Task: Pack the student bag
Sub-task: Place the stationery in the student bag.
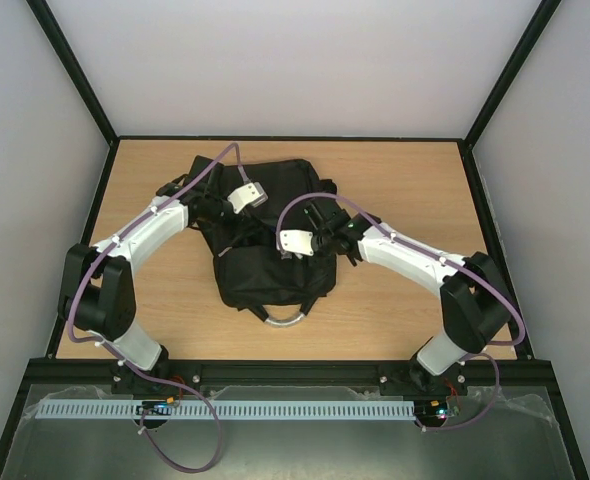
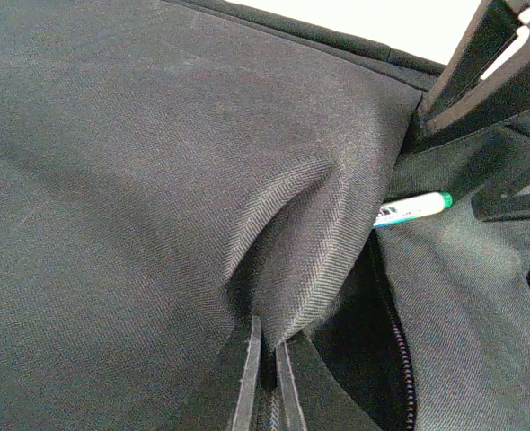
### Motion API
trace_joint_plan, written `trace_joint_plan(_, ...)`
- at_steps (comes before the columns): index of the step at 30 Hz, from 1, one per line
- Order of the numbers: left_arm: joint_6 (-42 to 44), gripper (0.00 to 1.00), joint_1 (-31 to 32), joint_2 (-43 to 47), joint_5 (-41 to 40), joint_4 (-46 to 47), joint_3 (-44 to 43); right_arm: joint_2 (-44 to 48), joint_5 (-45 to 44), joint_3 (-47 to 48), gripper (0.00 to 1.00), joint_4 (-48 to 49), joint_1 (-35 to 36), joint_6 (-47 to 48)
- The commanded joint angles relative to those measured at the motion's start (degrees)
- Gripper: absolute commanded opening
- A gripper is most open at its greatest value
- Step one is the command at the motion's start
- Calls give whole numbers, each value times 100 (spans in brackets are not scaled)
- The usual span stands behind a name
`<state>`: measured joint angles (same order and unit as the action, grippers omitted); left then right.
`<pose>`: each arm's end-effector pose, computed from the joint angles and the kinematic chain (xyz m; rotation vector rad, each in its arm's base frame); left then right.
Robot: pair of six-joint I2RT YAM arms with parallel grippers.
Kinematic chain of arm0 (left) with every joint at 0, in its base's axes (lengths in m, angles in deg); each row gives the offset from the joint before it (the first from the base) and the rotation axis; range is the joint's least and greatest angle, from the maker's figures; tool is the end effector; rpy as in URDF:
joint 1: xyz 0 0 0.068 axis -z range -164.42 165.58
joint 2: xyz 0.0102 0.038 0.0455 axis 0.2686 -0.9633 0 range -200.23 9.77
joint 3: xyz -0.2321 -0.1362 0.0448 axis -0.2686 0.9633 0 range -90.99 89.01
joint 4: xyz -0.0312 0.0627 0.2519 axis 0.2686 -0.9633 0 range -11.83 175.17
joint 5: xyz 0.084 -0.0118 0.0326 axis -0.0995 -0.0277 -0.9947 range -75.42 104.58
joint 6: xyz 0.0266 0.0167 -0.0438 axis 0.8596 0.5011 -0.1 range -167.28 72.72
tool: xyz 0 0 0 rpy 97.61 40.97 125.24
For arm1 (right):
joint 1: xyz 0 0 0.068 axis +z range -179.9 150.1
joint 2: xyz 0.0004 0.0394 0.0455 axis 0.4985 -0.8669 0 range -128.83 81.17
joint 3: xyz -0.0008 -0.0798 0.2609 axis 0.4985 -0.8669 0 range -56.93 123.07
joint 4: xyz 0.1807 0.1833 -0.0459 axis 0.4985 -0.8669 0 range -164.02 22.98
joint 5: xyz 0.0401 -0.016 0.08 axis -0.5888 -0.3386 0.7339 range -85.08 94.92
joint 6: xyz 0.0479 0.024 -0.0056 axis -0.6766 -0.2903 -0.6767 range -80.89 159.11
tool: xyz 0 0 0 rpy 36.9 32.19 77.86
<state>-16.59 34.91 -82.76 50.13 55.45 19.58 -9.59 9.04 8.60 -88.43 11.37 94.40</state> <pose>0.3166 -0.1332 0.2543 1.2283 2.0310 -0.6743 0.2583 0.2302 0.2478 -1.8006 1.5597 -0.0303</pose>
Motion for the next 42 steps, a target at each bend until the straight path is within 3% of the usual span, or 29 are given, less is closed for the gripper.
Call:
trace_joint_plan(1, 59, 3, -17, 289, 365, -114, 4, -74, -300, -186, 62, 515, 104, 126)
trace_joint_plan(9, 37, 3, -58, 253, 382, -105, -26, -264, -1152, -365, 61, 1590, 126, -142)
trace_joint_plan(14, 42, 3, -85, 244, 387, -105, -27, -733, -2736, -228, 40, 2929, 126, -838)
trace_joint_plan(18, 42, 3, -104, 261, 390, -105, -14, -925, -3006, 291, 37, 2714, 126, -1506)
trace_joint_plan(25, 48, 3, -115, 284, 367, -105, 16, -748, -2869, 457, 36, 2164, 126, -1774)
trace_joint_plan(29, 55, 3, -125, 297, 365, -100, 26, -564, -2176, 523, 39, 1381, 121, -1997)
trace_joint_plan(33, 60, 3, -130, 281, 374, -112, 26, -320, -1210, 577, 47, 671, 109, -2109)
trace_joint_plan(37, 91, 3, -123, 263, 361, -152, 35, -115, -885, 626, 50, 452, 35, -2332)
trace_joint_plan(42, 138, 3, -130, 261, 346, -201, 35, -244, -738, 986, 69, 429, -230, -2372)
